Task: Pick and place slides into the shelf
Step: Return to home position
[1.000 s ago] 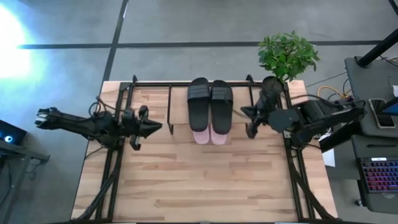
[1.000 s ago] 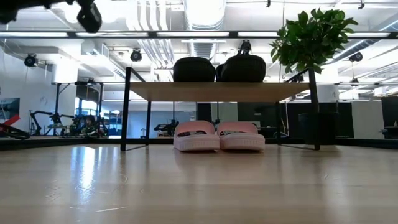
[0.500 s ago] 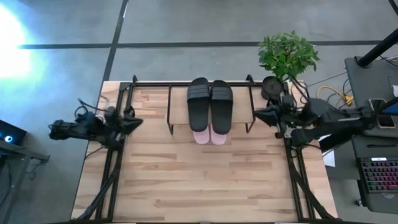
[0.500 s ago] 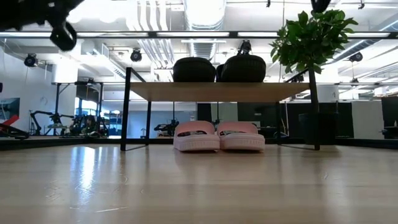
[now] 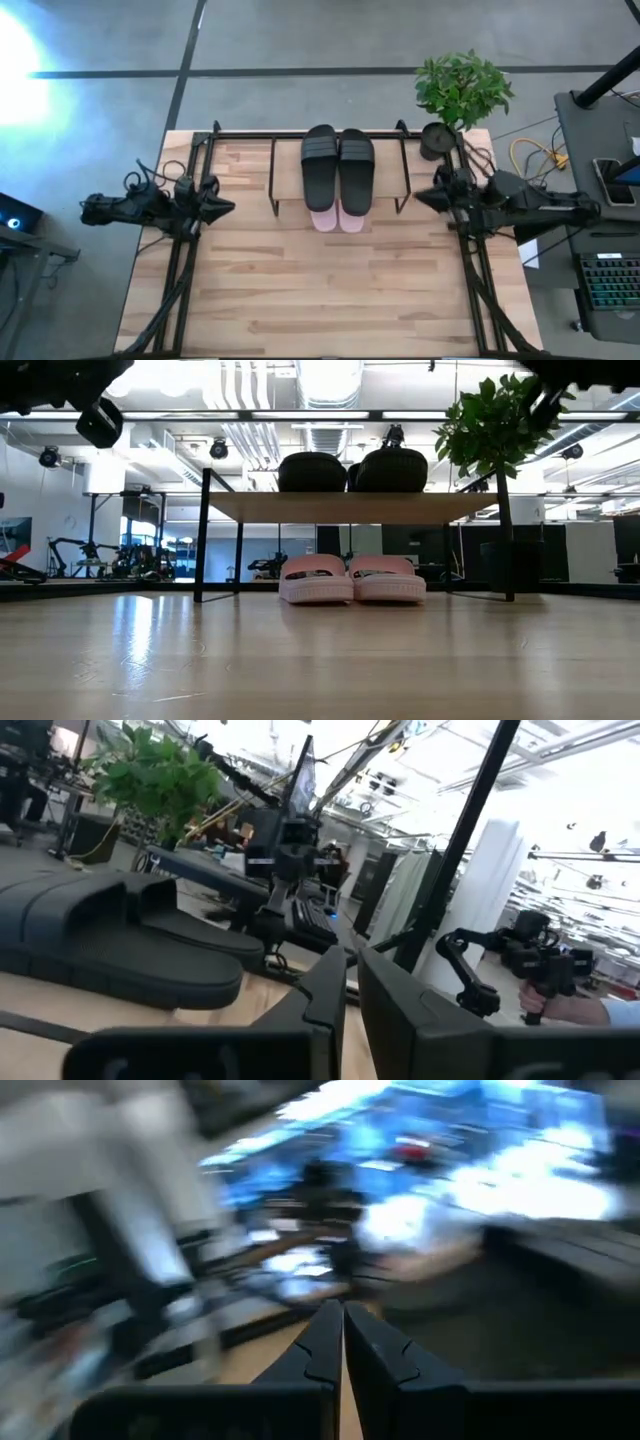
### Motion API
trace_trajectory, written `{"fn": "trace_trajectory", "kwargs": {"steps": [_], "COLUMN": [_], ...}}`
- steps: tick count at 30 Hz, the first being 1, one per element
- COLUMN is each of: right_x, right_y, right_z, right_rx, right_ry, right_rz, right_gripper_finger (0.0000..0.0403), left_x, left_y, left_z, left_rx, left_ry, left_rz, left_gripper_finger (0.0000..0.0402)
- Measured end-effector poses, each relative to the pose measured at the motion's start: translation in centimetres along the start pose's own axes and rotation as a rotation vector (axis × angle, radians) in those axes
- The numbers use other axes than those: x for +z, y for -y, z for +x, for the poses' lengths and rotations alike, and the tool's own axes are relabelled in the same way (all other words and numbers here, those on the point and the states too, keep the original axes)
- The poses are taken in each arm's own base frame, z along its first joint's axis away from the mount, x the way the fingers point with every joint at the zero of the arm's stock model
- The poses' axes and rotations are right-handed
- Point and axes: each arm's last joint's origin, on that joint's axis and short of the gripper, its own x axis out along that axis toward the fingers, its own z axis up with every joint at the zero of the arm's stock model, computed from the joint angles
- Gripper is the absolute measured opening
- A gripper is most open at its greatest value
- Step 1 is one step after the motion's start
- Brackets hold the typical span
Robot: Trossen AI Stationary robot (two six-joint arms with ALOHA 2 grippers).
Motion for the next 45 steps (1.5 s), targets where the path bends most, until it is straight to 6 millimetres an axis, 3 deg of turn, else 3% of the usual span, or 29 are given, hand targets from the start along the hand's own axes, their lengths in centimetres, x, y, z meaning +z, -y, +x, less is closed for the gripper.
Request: {"fn": "trace_trajectory", "kwargs": {"steps": [3,8,13,20,26,33,41,45], "right_x": [-0.7,-3.0,-4.7,-6.7,-8.9,-8.3,-8.5,-8.6], "right_y": [-0.1,0.9,1.6,2.4,3.3,3.0,3.3,3.3], "right_z": [-1.1,-2.5,-1.6,-1.3,-0.8,-0.8,-0.7,-0.6], "right_rx": [0.161,0.149,0.121,0.113,0.117,0.156,0.080,0.076], "right_ry": [0.011,0.077,0.024,-0.008,-0.009,0.042,0.023,0.013], "right_rz": [-0.046,-0.023,-0.044,-0.120,-0.124,-0.127,-0.036,-0.040], "right_gripper_finger": [0.0009,0.0009,0.0009,0.0009,0.0009,0.0009,0.0009,0.0009], "left_x": [0.0,-0.7,-0.7,-1.6,-2.3,-2.9,-6.3,-6.4], "left_y": [0.0,-0.2,-0.3,-1.1,-1.1,-1.3,-2.3,-2.4], "left_z": [0.0,0.0,0.0,-0.2,-0.3,-0.2,0.7,0.7], "left_rx": [0.003,0.023,0.038,0.214,0.139,0.129,0.027,0.031], "left_ry": [-0.005,-0.059,-0.059,-0.119,-0.220,-0.237,-0.136,-0.147], "left_rz": [0.009,0.009,0.011,0.037,0.083,0.135,0.145,0.158], "left_gripper_finger": [0.0017,0.0017,0.0017,0.0017,0.0017,0.0017,0.0002,0.0000]}}
